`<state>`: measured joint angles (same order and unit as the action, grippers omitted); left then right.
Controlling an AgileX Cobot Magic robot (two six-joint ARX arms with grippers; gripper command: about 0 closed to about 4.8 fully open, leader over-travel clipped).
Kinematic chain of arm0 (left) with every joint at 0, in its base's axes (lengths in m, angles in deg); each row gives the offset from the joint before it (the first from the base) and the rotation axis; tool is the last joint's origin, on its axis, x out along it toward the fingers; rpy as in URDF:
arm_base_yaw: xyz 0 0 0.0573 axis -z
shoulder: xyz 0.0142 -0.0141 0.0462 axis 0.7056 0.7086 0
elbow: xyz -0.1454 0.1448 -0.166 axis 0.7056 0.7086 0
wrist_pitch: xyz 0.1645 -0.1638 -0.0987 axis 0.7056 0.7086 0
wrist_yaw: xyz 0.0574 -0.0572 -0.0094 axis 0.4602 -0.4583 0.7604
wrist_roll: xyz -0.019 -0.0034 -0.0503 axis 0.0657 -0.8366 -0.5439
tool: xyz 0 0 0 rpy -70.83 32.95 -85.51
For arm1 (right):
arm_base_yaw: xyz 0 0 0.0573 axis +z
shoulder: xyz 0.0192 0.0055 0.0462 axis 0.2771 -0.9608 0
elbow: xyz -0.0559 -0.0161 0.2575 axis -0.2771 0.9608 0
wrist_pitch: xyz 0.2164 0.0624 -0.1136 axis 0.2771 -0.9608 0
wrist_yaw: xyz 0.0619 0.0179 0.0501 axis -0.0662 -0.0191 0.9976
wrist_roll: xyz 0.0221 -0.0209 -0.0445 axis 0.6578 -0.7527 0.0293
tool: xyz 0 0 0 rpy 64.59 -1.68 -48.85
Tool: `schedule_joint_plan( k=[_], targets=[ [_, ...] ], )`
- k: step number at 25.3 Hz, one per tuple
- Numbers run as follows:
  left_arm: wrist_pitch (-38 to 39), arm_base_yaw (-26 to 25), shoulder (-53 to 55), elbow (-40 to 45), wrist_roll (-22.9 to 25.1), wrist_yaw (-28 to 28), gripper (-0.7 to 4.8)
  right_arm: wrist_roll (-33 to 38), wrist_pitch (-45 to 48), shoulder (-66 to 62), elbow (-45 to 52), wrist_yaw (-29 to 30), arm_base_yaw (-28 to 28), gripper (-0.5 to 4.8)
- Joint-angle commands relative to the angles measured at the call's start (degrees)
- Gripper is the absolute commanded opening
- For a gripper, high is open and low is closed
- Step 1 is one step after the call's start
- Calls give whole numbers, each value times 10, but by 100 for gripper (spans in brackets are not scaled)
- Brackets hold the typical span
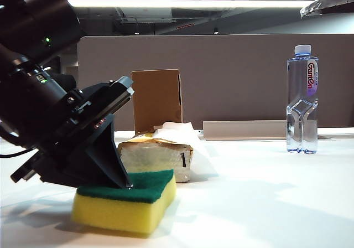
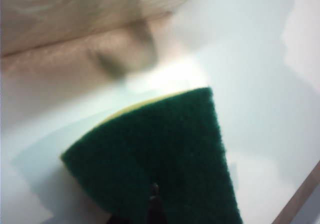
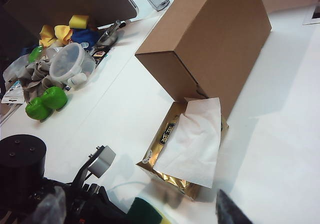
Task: Move the sponge from left to right to wipe the table, avoiding obstacles on the table, and finally reaching the bottle of mineral water.
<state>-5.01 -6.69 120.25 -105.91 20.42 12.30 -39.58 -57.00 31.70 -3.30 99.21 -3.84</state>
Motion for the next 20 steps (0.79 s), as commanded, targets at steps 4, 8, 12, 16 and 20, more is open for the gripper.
schedule_joint_plan(
  k=[4,8,12,16,20],
  targets=[
    [-12,0,31,-24,-4,2,-6,0,7,2,-3,4,0,387],
    [-10,0,39,-30,-11,-7,9,0,7,2,-3,6,0,387],
    [-9,0,39,-30,-26,-12,83,0,7,2,-3,6,0,387],
    [0,0,39,-30,-28,-13,157,0,7,2,-3,6,0,387],
    [4,0,38,-30,-35,-13,165,0,7,2,-3,6,0,387]
  ],
)
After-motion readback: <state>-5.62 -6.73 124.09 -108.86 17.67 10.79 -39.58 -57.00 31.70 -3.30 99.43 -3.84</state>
